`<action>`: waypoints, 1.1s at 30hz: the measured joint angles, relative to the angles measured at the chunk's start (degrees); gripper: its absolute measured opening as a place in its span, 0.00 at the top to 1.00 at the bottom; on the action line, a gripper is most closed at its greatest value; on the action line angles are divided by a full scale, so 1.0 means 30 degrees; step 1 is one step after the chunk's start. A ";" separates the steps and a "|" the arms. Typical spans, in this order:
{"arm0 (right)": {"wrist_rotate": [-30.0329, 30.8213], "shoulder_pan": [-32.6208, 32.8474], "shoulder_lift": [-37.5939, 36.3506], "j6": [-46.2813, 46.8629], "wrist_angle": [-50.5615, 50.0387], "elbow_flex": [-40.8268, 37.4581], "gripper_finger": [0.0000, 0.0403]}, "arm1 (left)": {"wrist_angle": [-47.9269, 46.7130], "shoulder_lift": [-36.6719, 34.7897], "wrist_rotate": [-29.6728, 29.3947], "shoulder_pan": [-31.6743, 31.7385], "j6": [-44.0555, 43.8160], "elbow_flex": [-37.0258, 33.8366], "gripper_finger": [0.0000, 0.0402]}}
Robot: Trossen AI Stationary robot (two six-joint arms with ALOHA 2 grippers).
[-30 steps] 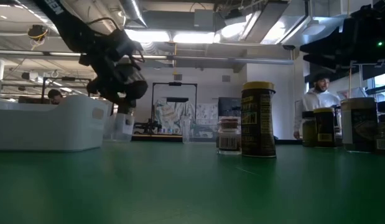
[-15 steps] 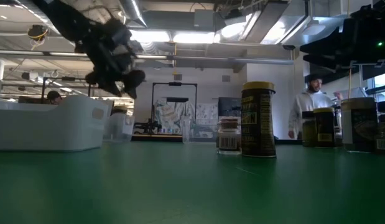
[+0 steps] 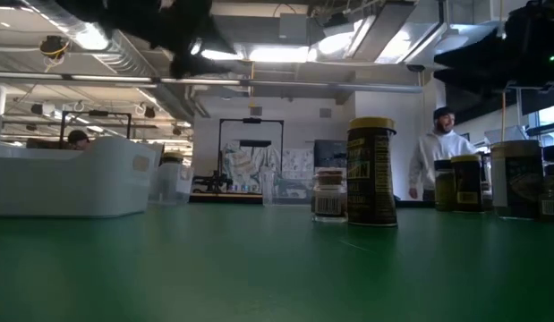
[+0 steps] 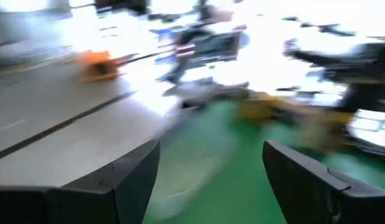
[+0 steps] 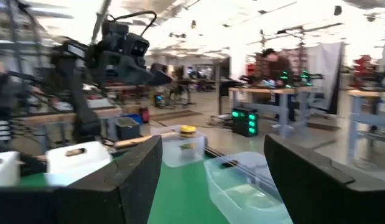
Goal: Sort spices by type
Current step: Put the yellow seasoning bottle into the left transparent bin
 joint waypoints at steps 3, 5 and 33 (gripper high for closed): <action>-0.0952 0.0000 -0.0006 0.0862 0.0211 0.0000 0.30 | 0.1706 0.0997 0.0154 -0.2713 0.0466 -0.0007 0.30; -0.1554 0.0000 -0.0006 0.1596 0.0200 0.0000 0.30 | 0.3001 0.1877 0.0092 -0.4347 0.0586 -0.0004 0.30; -0.5454 0.0007 0.0001 0.4800 -0.1001 -0.0007 0.30 | 0.4068 1.6588 -0.1637 -1.0097 0.0974 0.7817 0.30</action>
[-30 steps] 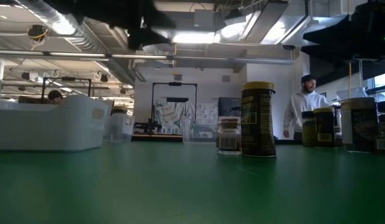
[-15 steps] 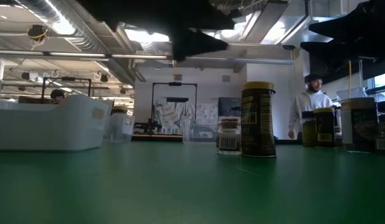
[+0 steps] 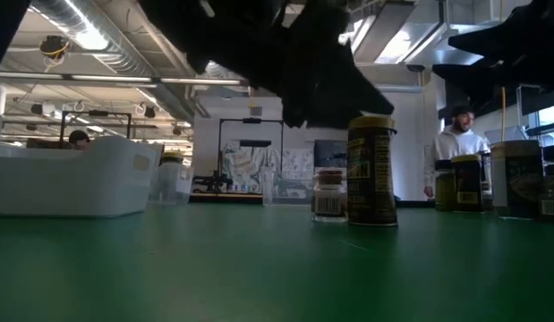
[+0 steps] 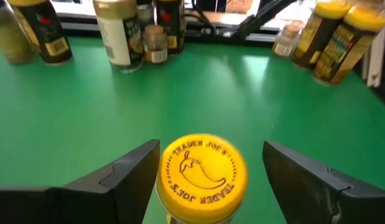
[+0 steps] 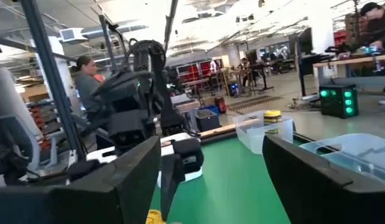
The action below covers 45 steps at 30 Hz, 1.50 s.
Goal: Sort spices by type
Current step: Put the yellow seasoning bottle into the left transparent bin
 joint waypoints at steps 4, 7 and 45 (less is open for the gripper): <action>0.0279 0.0000 0.0000 -0.0021 -0.0001 0.0000 0.30 | -0.0073 0.0290 0.0066 0.0269 0.0135 -0.0007 0.30; 0.0397 0.0000 0.0000 -0.0067 -0.0001 0.0000 0.30 | -0.0010 0.0290 0.0148 0.0305 0.0137 -0.0085 0.30; 0.2911 -0.0007 0.0000 -0.0071 -0.0045 0.0000 0.30 | -0.7274 -0.8369 -0.6892 0.0269 0.2607 -0.0146 0.46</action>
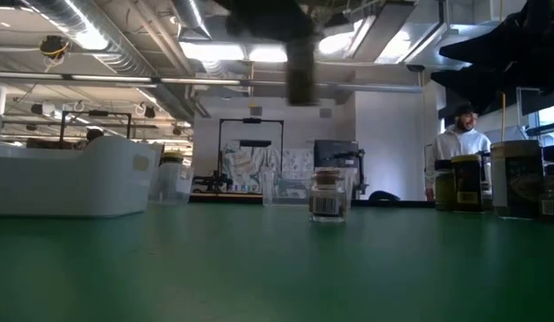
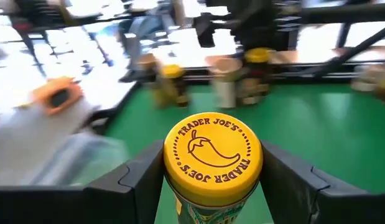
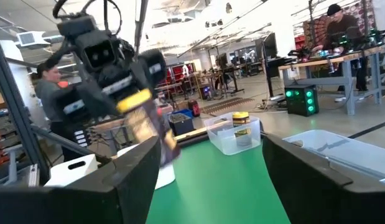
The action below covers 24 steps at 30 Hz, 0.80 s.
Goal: Sort spices by type
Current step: Put the yellow seasoning bottle into the left transparent bin
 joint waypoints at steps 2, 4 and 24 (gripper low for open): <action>0.0278 -0.0002 0.0000 0.0031 -0.0359 0.0000 0.30 | -0.1616 -0.0857 -0.1804 0.0005 -0.0159 0.0000 0.46; 0.0620 -0.0015 0.0000 0.0054 -0.0529 0.0000 0.30 | -0.3397 -0.1548 -0.3816 0.0044 -0.0546 0.0000 0.46; 0.2217 -0.0007 0.0026 -0.0370 -0.1082 0.0000 0.30 | -0.8007 -0.7992 -0.8961 0.5956 -0.7280 -0.6344 0.46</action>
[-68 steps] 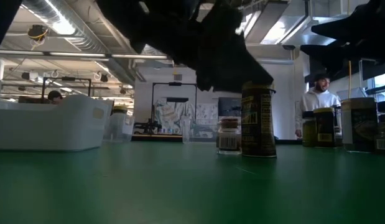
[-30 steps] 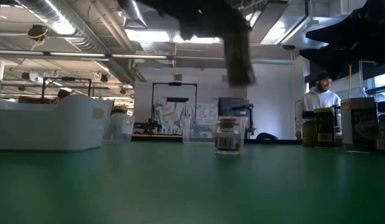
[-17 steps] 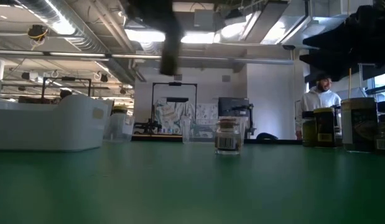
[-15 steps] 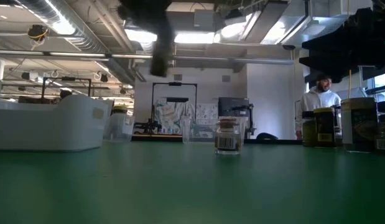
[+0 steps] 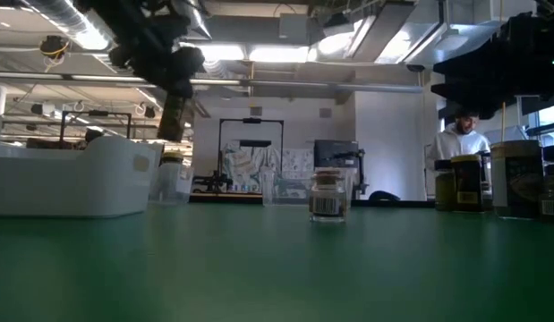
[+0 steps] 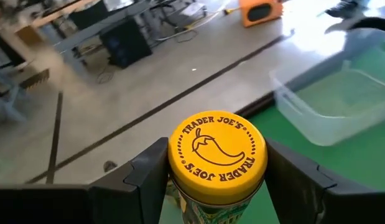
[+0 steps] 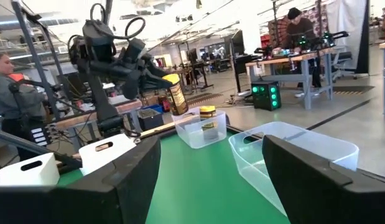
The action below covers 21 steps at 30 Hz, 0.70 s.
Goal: Sort spices by type
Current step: Put the yellow seasoning bottle into the left transparent bin
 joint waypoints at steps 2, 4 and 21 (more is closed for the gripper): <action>0.0010 0.0007 0.0005 0.0013 -0.0338 0.0000 0.30 | 0.0777 -0.0163 0.0047 0.0536 0.0137 -0.0580 0.46; 0.0010 0.0007 0.0010 0.0017 -0.0258 0.0000 0.30 | 0.0897 -0.0179 0.0397 0.1003 0.0167 -0.1041 0.46; 0.0367 0.0007 0.0010 -0.0020 -0.0470 0.0000 0.30 | 0.7918 0.0177 0.1317 0.4375 0.0787 -0.5840 0.46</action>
